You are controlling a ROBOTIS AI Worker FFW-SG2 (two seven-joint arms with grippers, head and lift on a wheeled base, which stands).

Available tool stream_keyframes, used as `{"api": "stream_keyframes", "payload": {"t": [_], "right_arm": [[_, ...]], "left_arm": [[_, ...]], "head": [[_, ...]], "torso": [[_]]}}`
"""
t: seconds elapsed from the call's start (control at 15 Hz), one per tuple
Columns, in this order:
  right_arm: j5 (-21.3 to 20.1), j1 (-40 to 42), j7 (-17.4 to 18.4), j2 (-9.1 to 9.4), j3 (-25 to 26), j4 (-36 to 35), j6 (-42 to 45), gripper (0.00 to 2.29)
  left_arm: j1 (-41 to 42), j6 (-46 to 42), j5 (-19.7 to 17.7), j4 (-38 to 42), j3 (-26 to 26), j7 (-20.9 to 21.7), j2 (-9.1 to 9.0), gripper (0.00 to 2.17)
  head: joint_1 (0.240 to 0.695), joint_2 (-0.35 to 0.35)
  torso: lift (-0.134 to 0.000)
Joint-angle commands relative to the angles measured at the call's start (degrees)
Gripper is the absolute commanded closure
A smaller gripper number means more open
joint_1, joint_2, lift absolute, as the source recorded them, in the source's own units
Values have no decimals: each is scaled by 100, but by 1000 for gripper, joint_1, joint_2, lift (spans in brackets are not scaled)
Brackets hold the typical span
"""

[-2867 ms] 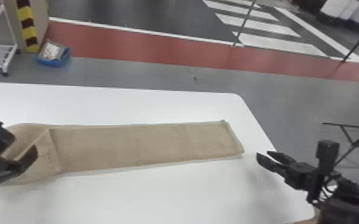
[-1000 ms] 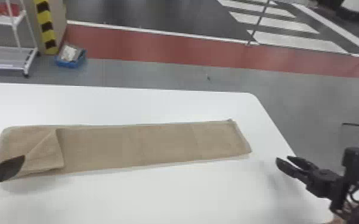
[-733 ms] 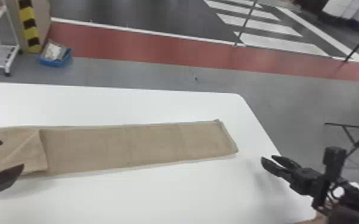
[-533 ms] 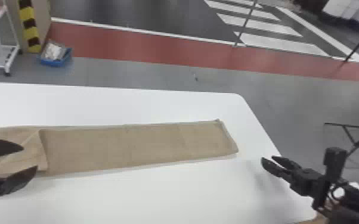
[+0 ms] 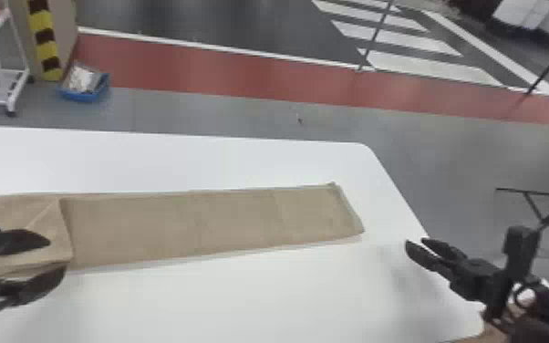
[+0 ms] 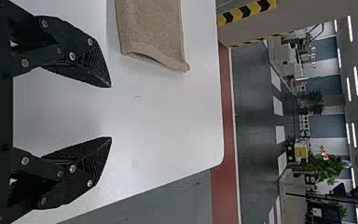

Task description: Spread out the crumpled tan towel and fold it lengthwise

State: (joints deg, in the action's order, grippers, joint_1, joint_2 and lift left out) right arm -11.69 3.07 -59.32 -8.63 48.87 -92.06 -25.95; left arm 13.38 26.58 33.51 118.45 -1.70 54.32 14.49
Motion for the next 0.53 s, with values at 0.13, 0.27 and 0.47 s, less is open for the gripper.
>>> {"api": "stream_keyframes", "payload": {"t": [0.13, 0.27, 0.47], "right_arm": [[1, 0, 0, 1, -18, -40, -73, 572], [1, 0, -9, 1, -9, -40, -73, 572], [1, 0, -9, 10, -27, -40, -108, 572]], "left_arm": [[-195, 169, 147, -331, -84, -194, -8, 1210], [-195, 169, 147, -358, -76, -256, 1, 1210], [-195, 169, 129, -331, -49, -238, 1, 1241]], "head": [[695, -350], [695, -350], [695, -350]], "torso": [[-124], [-124], [-124]]}}
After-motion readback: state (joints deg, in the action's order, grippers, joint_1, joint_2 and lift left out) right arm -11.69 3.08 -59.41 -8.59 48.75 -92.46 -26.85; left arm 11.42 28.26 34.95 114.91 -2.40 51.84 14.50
